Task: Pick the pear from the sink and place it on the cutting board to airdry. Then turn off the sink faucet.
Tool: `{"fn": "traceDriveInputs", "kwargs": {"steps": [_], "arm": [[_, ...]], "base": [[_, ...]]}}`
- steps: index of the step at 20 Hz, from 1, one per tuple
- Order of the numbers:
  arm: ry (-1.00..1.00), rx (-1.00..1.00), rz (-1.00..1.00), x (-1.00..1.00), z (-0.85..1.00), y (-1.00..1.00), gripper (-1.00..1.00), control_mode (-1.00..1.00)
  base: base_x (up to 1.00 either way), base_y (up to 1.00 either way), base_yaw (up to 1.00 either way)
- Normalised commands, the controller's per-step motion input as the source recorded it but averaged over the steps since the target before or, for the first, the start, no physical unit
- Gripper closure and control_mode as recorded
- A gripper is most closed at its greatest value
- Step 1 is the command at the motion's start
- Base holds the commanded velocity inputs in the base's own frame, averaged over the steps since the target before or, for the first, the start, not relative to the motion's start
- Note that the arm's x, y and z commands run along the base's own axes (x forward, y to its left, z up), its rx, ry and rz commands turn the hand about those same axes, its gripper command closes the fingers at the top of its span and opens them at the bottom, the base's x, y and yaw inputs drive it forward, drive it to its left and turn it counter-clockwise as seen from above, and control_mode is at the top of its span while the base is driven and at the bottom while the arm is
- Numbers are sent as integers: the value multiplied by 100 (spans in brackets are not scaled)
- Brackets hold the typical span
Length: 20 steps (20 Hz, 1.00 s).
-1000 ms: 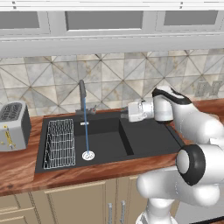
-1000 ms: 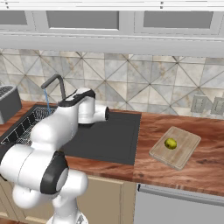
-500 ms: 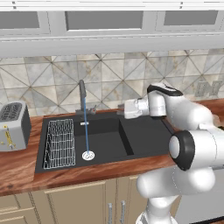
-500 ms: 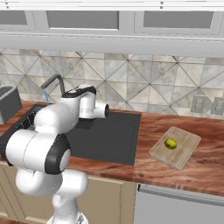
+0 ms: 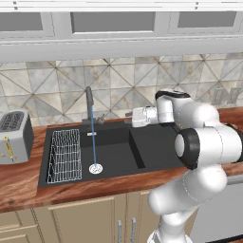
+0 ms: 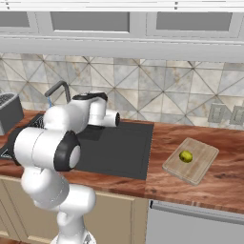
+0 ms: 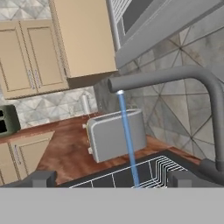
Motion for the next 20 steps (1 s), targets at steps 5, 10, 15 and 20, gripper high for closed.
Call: {"fn": "traceDriveInputs", "kwargs": {"steps": [5,10,15,20], "arm": [[0,0,0,21,-12,8,-100,-100],[0,0,0,29,-3,18,-100,-100],[0,0,0,22,-14,3,-100,-100],[0,0,0,14,-25,0,-100,-100]], "base": [[0,0,0],[0,0,0],[0,0,0],[0,0,0]]}}
